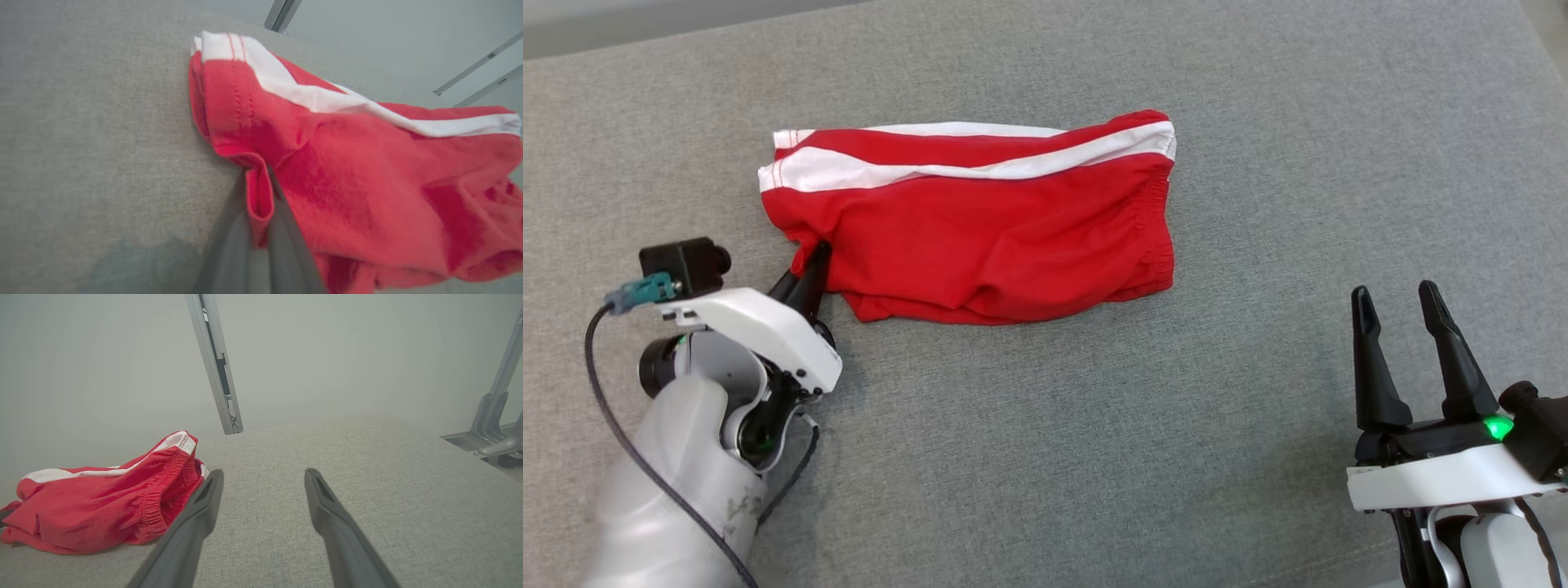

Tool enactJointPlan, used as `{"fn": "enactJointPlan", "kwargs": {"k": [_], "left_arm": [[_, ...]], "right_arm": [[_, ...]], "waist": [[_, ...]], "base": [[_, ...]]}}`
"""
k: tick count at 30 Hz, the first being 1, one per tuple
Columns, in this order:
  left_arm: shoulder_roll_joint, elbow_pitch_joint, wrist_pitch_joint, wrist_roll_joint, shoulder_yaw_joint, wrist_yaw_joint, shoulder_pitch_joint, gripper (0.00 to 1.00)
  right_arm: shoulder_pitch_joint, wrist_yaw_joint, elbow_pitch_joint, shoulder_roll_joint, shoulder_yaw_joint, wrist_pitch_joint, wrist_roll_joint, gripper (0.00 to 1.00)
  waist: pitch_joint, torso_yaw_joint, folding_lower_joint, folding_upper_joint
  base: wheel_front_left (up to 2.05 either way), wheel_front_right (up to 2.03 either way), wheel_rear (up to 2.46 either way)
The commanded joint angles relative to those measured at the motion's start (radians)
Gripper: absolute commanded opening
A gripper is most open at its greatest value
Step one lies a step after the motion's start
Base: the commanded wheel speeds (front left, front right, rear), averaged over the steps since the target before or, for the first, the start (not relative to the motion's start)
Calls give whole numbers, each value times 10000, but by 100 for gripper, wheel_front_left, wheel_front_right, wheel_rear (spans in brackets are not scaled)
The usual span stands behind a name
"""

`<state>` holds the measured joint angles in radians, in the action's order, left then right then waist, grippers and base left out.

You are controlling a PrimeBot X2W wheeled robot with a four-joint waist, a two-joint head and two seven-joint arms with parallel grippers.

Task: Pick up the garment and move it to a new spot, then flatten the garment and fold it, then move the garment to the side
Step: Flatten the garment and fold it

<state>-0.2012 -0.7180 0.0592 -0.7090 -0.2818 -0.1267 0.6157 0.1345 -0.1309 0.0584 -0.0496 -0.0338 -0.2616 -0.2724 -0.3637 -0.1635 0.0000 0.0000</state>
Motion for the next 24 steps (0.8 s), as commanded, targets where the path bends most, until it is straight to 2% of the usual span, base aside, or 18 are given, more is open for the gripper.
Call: {"fn": "enactJointPlan", "kwargs": {"k": [1, 8, 13, 16, 17, 18, 24], "left_arm": [[39, 132, -178, -338, 10, -61, -379, 0], [49, 1350, -1016, -944, 45, -33, -1788, 0], [13, 2485, -1152, -1017, 133, 308, -2795, 0], [20, 2999, -869, -990, -43, 533, -3202, 0], [-10, 3119, -778, -900, -128, 591, -3276, 27], [13, 3253, -745, -884, -148, 695, -3344, 100], [-124, 4069, -2001, -82, 114, 1553, -3575, 100]], "right_arm": [[88, 3, 39, -27, 66, -58, -52, 100], [-107, 3, -10, -26, 275, -55, 50, 100], [-164, 3, -43, -30, 379, -52, 131, 100], [-164, 3, -51, -32, 394, 2, 181, 100], [-148, 3, -49, -32, 385, 30, 186, 100], [-119, 3, -48, -32, 373, 47, 194, 100], [23, 3, -71, -75, 361, 168, 398, 100]], "waist": [[34, 62, 0, 0], [180, 559, 0, 0], [312, 877, 0, 0], [353, 1004, 0, 0], [365, 1021, 0, 0], [377, 1034, 0, 0], [607, 1036, 0, 0]], "base": [[0, 0, 0], [0, 0, 0], [0, 0, 0], [0, 0, 0], [0, 0, 0], [0, 0, 0], [0, 0, 0]]}}
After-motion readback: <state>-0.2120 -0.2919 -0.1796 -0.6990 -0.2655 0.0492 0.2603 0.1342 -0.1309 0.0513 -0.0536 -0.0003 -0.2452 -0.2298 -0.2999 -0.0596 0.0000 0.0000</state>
